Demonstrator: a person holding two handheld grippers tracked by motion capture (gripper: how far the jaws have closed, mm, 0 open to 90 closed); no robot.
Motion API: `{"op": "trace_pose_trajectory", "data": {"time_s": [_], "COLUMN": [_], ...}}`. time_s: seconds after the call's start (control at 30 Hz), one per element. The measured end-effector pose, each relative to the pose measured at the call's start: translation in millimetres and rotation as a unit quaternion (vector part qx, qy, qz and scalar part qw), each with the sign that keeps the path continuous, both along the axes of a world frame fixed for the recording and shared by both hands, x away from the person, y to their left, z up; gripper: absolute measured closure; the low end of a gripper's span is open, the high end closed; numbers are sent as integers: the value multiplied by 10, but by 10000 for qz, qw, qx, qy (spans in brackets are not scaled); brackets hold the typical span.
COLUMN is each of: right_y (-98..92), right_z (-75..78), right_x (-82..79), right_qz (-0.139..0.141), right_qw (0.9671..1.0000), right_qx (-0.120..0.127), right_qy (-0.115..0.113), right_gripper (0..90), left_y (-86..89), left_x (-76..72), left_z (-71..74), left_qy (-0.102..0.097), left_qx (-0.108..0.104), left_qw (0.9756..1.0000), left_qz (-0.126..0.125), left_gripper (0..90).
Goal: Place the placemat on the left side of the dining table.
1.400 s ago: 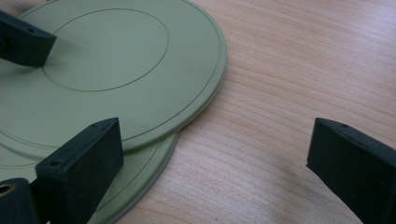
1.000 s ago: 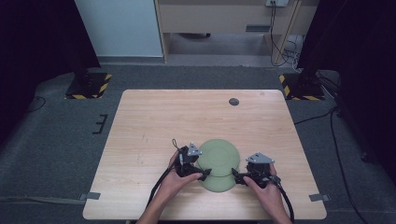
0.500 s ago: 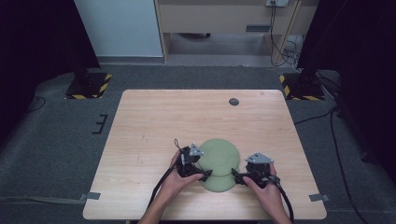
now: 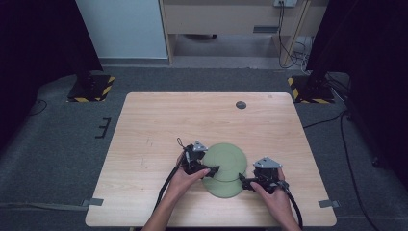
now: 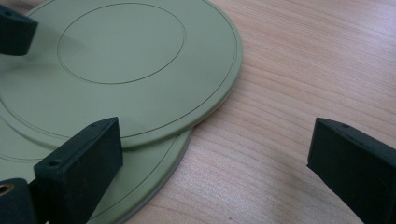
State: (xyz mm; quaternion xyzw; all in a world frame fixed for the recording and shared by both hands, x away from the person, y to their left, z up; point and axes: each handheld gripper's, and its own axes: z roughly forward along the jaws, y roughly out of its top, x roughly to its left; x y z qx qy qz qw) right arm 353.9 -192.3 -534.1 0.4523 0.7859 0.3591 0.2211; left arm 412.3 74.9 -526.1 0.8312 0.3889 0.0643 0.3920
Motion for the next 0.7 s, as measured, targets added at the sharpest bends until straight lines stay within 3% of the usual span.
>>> {"op": "trace_pose_trajectory", "data": {"time_s": [0.13,0.2,0.27,0.4,0.5,0.7], "right_y": [-2,-2,-2,-2,-2,-4], "right_z": [0,0,-1,-1,-2,-1], "right_x": [3,3,4,5,5,8], "right_qz": [9,6,6,9,3,8], "right_qw": [10000,10000,10000,10000,10000,10000], "right_qx": [6,18,23,13,20,14], "right_qy": [5,21,25,16,27,40], "right_gripper": [34,34,33,33,31,27], "left_y": [-47,-76,-89,-102,-108,-90], "left_x": [34,21,11,1,-4,-36], "left_z": [-27,-34,-33,-33,-17,97], "left_qy": [82,-2,5,-31,-15,-325], "left_qx": [58,186,167,174,132,-29], "left_qw": [9999,9998,9998,9998,9997,9987], "left_qz": [10,-37,-75,-6,210,392], "left_gripper": [42,35,37,43,81,209]}}
